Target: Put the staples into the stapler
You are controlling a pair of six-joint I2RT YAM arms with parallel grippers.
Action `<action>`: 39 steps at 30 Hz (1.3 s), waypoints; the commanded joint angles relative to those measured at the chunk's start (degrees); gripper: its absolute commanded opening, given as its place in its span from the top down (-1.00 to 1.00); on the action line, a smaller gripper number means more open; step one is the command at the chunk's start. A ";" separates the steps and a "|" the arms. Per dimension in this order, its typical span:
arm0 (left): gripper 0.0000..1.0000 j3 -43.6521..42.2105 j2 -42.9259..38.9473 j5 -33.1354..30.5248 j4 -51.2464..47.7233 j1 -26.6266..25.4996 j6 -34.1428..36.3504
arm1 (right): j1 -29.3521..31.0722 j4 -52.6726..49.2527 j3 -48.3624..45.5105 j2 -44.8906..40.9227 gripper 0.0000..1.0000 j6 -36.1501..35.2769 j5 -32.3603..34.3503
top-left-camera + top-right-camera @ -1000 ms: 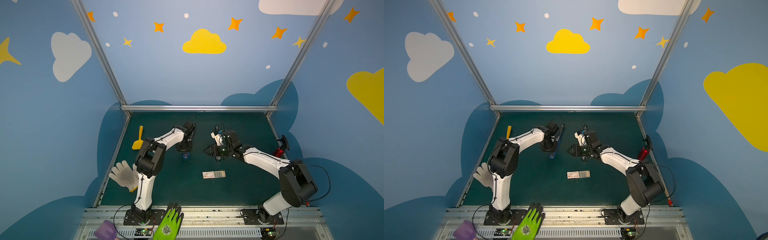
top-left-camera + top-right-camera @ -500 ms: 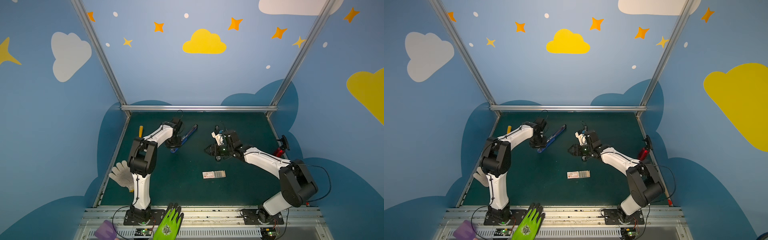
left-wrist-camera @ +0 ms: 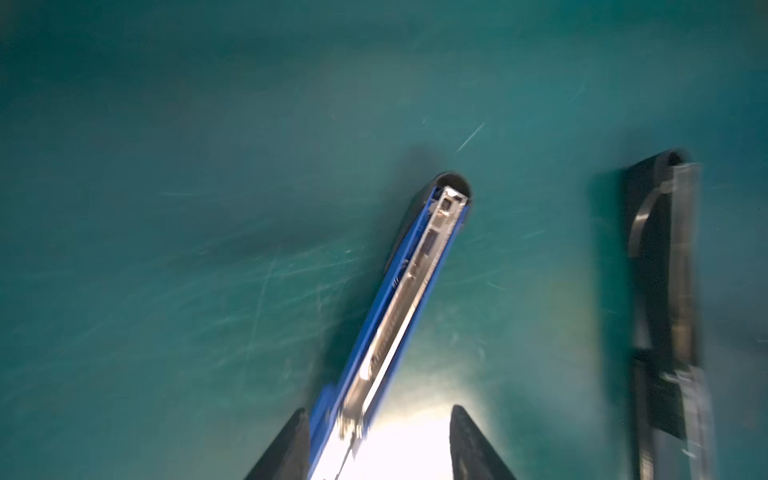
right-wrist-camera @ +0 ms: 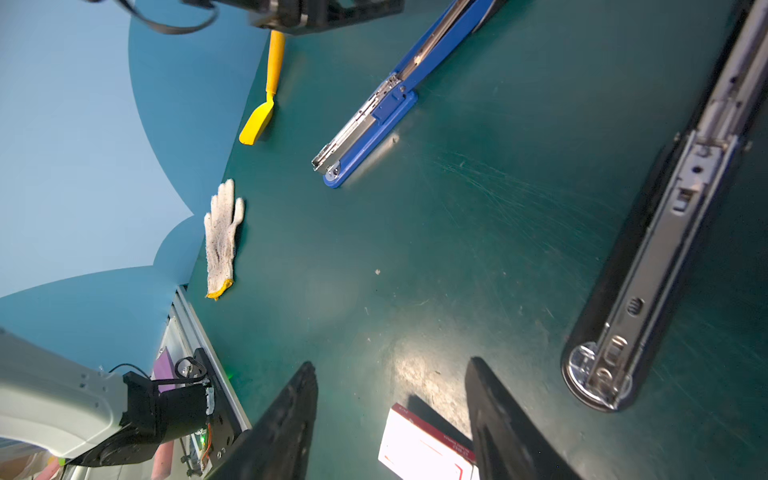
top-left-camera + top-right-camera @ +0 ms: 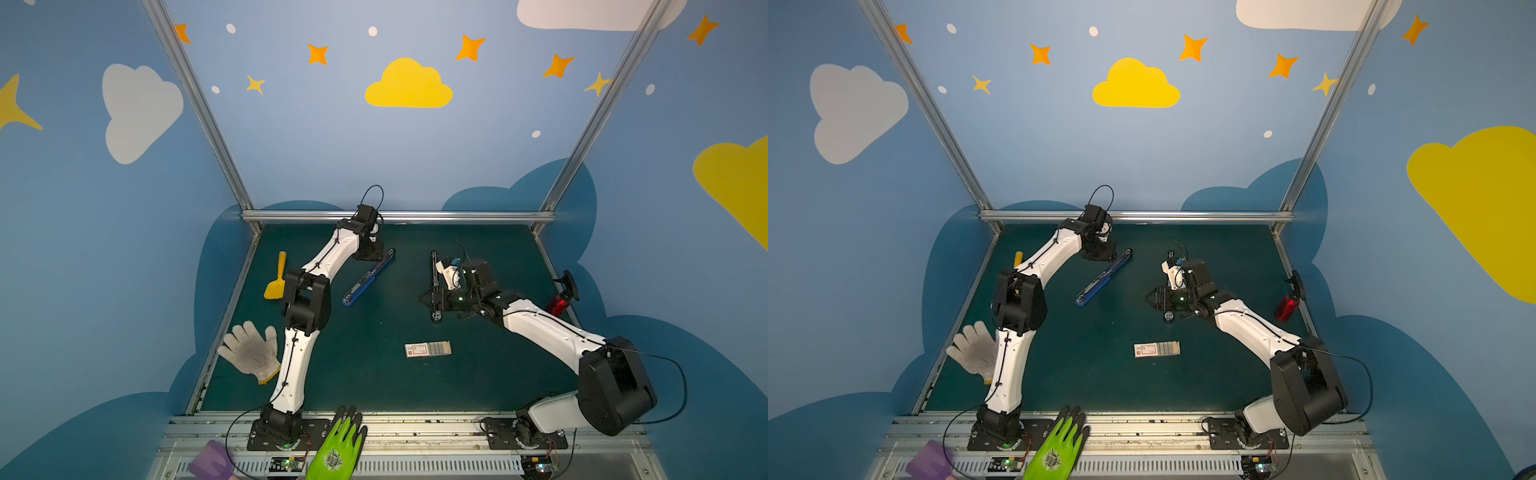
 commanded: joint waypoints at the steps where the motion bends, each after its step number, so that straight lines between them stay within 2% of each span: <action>1: -0.09 3.55 3.25 0.52 -4.98 -0.13 3.60 | -0.51 -2.11 -0.96 -1.79 -0.16 -0.91 0.67; 8: -0.03 4.27 6.78 1.11 -5.76 -0.71 4.25 | -0.85 -2.08 -0.79 -1.40 -0.16 -0.61 0.49; 16: 0.44 -2.08 4.57 0.70 -3.39 -4.11 5.07 | -0.95 -0.17 -0.48 1.20 -0.16 0.04 -0.10; 23: 0.80 -16.19 -3.08 -1.31 3.62 -6.88 3.94 | -1.30 3.73 1.56 6.65 -0.16 2.64 -2.59; 26: 0.88 -23.42 -7.78 -1.81 7.89 -7.81 3.18 | -1.78 4.74 3.79 10.06 -0.16 4.73 -3.77; 29: 0.91 -30.65 -12.96 -1.72 12.78 -8.76 2.46 | -2.42 5.33 6.76 14.32 -0.15 7.42 -5.31; 39: 0.92 -50.78 -26.71 -3.79 30.21 -12.29 -0.89 | -4.78 18.09 14.63 29.96 -0.04 19.51 -14.06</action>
